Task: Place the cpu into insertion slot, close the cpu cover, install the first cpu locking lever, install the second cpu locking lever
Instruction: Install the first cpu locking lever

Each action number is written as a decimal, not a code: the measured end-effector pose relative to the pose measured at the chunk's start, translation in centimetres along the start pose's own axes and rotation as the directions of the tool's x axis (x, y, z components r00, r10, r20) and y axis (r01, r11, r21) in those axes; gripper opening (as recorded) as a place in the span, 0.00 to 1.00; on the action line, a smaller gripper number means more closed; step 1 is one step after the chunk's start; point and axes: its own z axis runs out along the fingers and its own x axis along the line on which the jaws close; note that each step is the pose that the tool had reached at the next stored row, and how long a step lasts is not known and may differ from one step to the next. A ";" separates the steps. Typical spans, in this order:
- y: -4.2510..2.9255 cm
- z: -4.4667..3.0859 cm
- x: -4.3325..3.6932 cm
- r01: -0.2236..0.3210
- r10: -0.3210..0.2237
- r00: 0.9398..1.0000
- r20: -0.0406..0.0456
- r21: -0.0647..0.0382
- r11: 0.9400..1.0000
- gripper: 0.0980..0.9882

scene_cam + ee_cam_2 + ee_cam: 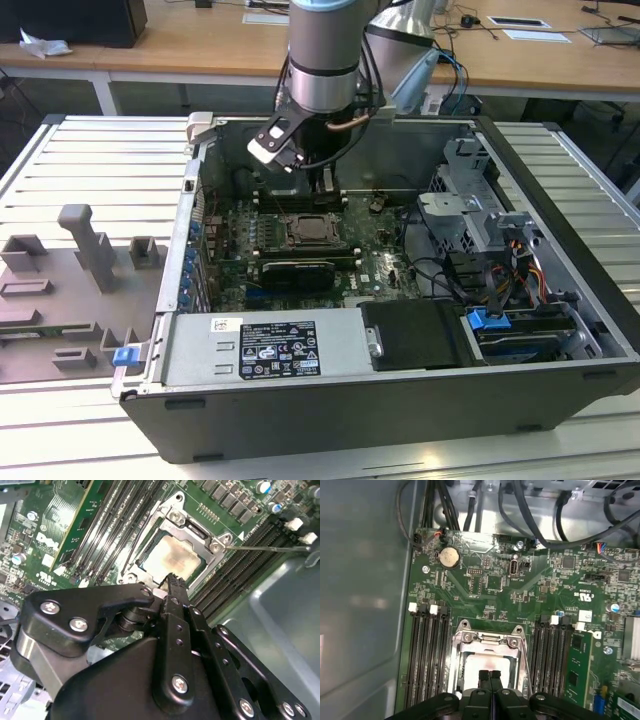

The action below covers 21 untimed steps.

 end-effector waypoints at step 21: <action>0.09 -1.57 0.05 0.161 -0.161 0.987 -0.008 0.011 0.987 0.01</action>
